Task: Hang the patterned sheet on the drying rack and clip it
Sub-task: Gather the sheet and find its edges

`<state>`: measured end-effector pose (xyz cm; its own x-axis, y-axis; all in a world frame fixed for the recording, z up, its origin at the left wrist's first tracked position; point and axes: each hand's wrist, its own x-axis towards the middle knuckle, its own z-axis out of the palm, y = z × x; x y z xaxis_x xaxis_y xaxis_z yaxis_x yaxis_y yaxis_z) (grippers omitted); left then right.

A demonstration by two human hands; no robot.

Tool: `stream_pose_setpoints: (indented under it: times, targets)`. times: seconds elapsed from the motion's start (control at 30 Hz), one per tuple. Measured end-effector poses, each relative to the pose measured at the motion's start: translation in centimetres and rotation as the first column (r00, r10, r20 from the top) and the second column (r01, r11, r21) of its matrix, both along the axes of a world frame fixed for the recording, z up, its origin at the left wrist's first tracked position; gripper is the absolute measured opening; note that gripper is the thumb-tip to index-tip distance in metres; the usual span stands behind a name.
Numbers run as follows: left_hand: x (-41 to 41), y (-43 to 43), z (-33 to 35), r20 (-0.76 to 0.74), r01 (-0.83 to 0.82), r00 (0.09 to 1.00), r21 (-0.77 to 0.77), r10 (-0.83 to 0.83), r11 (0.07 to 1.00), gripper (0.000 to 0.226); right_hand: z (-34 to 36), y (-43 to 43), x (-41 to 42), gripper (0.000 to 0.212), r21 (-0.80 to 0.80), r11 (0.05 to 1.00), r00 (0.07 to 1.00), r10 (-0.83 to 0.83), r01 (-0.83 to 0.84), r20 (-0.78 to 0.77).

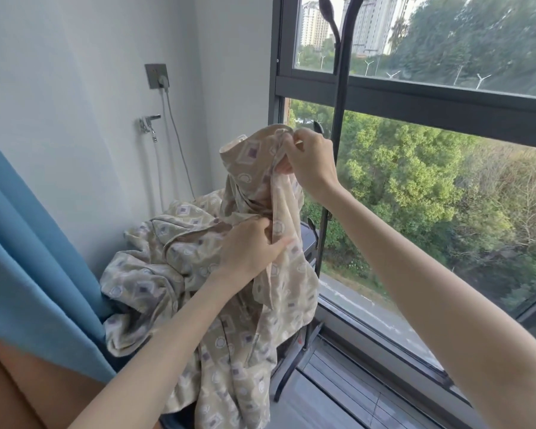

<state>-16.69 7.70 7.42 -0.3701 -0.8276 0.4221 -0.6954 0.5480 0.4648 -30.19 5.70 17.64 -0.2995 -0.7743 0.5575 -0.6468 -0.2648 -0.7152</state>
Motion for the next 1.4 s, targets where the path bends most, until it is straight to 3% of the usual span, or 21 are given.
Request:
stream_pose_setpoints:
  times: [0.2,0.37,0.47,0.53,0.77,1.0,1.1,1.27,1.4]
  targets:
    - [1.0,-1.4,-0.1,-0.170,0.021,0.985,0.084,-0.006,0.996,0.047,-1.2,1.1,-1.0,0.021,0.150,0.987,0.994,0.064,-0.050,-0.091]
    - [1.0,-3.0,0.3,-0.357,0.082,0.934,0.167,-0.017,0.983,0.034,-5.6,5.4,-1.5,0.005,0.145,0.989,0.981,0.037,-0.009,-0.189]
    - [0.3,-3.9,0.8,-0.442,0.096,0.897,0.255,0.028,0.962,0.032,-9.7,7.7,-0.2,0.006,0.272,0.961,0.949,0.132,-0.051,-0.287]
    - [-0.1,-4.3,1.0,-0.481,0.117,0.876,0.302,0.045,0.946,0.033,-11.8,8.2,0.8,0.013,0.308,0.951,0.930,0.112,0.001,-0.349]
    - [-0.4,-4.2,1.1,-0.559,0.200,0.827,0.379,0.052,0.904,0.030,-13.6,7.3,3.1,0.028,0.268,0.946,0.947,-0.100,0.185,-0.304]
    - [0.5,-4.5,1.6,-0.522,0.165,0.852,0.339,0.039,0.926,0.026,-12.9,6.3,2.8,0.026,0.265,0.935,0.919,-0.128,0.237,-0.372]
    - [1.9,-4.8,1.9,-0.446,0.134,0.895,0.295,0.013,0.946,0.044,-12.0,5.8,0.9,0.031,0.268,0.955,0.970,-0.068,0.131,-0.232]
    - [3.4,-4.4,2.4,-0.305,0.134,0.950,0.205,-0.067,0.970,0.046,-7.3,3.9,-2.0,0.032,0.255,0.967,0.999,0.036,-0.028,-0.026]
    - [3.7,-4.1,2.1,-0.236,0.224,0.955,0.190,-0.177,0.956,0.057,-3.7,2.4,-2.5,0.030,0.224,0.973,0.994,0.030,-0.053,0.108]
